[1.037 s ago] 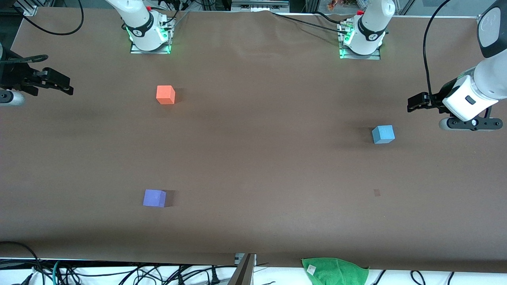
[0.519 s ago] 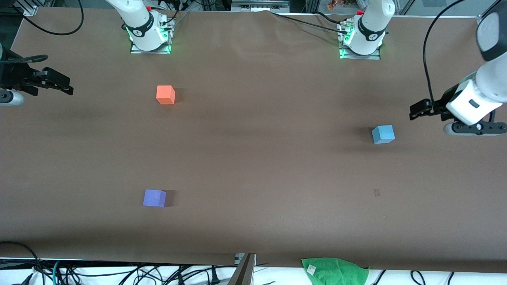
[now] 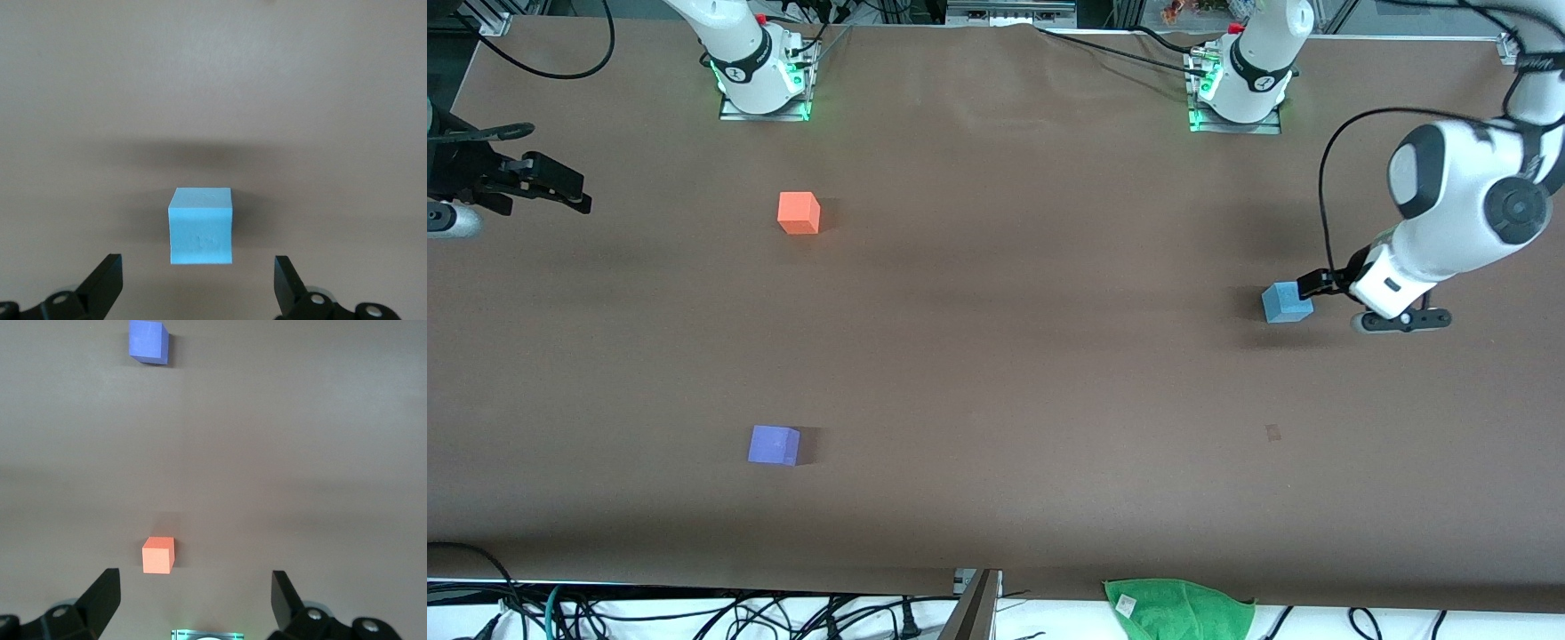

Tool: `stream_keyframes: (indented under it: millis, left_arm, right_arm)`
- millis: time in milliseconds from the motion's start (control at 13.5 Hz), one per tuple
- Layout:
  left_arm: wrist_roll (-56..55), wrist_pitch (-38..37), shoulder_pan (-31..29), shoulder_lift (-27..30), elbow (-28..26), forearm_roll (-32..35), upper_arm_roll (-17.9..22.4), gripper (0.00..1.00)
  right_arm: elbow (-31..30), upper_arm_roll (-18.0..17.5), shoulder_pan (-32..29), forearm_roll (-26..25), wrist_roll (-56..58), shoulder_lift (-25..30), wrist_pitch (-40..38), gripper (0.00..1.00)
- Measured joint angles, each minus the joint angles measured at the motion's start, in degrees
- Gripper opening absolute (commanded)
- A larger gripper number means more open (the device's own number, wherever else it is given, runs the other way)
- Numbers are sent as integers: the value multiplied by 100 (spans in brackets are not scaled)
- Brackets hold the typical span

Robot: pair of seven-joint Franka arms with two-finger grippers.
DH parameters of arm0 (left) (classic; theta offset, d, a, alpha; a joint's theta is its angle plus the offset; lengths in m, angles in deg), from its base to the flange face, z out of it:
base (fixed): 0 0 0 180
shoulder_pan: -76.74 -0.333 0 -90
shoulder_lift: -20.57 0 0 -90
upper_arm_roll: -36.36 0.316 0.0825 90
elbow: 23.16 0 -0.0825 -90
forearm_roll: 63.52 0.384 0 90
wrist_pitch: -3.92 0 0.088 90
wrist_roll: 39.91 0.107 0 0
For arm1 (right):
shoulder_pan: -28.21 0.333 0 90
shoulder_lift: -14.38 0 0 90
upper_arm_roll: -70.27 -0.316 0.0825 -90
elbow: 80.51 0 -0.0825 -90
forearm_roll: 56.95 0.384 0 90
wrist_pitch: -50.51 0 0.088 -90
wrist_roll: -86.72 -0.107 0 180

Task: Place blue block between orange and purple blocks
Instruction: 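Move the left gripper over the light-blue cube and lower it, then close the left gripper on the light-blue cube and lift it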

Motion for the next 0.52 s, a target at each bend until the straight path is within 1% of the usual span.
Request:
stream_keyframes:
  millis: [296, 519]
  left_arm:
    - [-7, 718, -24, -667, -13, 0, -6, 100]
    - [-106, 857, -23, -920, -9, 0, -17, 100]
  right_arm:
    - [0, 4, 0, 0, 0, 0, 0, 100]
    - [0, 5, 0, 0, 0, 0, 1, 100]
